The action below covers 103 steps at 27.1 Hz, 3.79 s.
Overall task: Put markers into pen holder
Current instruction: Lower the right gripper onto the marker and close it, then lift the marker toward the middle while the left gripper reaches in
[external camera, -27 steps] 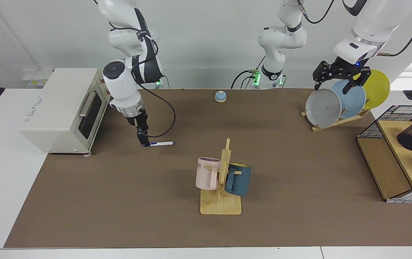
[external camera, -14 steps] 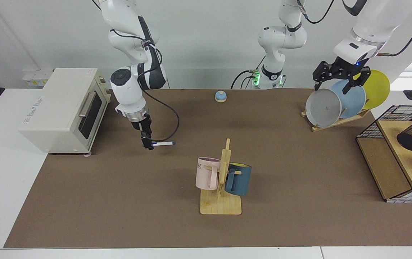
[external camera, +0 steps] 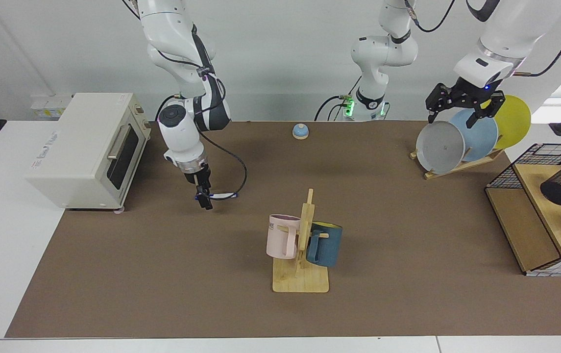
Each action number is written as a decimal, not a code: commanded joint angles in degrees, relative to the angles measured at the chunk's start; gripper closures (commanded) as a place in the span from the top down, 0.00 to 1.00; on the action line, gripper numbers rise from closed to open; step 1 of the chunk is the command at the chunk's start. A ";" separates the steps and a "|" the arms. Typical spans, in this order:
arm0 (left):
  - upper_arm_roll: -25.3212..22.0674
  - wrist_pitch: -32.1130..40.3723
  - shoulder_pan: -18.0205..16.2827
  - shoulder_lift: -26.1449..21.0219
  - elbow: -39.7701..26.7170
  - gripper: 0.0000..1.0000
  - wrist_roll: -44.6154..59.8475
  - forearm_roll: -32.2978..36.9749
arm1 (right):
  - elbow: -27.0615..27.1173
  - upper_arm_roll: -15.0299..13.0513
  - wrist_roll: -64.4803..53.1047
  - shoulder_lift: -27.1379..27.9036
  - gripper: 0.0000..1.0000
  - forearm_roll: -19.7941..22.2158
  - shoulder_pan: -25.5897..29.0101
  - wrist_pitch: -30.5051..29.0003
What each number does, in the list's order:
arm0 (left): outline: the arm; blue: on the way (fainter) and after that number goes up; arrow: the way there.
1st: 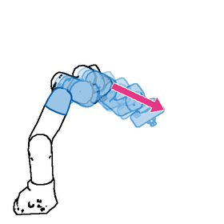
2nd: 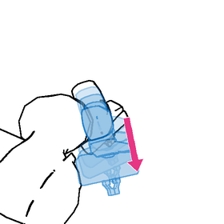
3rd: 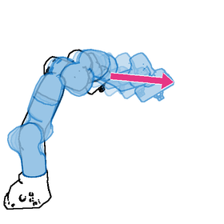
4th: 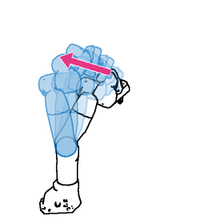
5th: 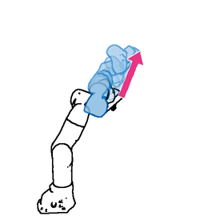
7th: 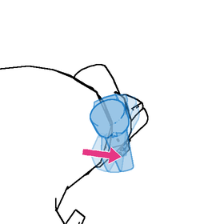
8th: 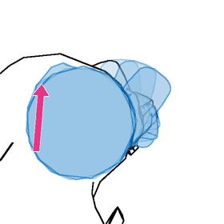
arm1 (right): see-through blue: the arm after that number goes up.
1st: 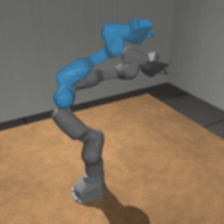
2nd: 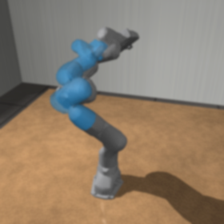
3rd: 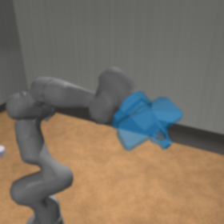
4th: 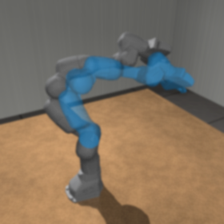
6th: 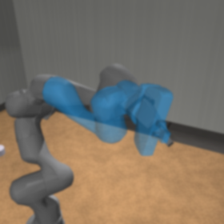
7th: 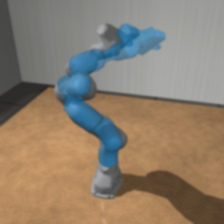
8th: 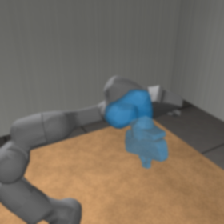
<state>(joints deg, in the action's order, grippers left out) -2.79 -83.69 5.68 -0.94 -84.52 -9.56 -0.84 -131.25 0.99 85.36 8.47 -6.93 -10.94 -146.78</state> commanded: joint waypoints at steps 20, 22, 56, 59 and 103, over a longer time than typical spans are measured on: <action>-0.20 0.98 0.65 0.06 0.14 1.00 0.95 -0.39 | -3.57 0.07 2.45 0.76 0.95 -0.71 -1.98 -5.45; -0.20 0.98 0.65 0.06 0.14 1.00 0.95 -0.39 | -3.57 0.07 2.53 0.85 0.87 -0.71 -1.98 -5.36; -0.03 0.90 0.83 0.06 0.23 1.00 0.77 -0.83 | 0.56 -0.11 9.48 -4.42 0.00 -0.63 -1.37 2.54; -0.03 0.81 0.56 0.06 0.23 1.00 0.60 -0.83 | 1.52 -0.02 9.39 -6.27 0.00 -0.63 -1.19 5.01; 8.84 -0.42 2.67 0.06 0.40 1.00 -4.85 -1.10 | 27.98 2.09 8.86 -11.90 0.00 -4.83 -12.61 35.86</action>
<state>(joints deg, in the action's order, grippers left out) 3.83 -83.66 7.47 -0.94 -84.52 -11.31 -1.43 -104.56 3.25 92.49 -4.36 -8.36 -23.17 -109.89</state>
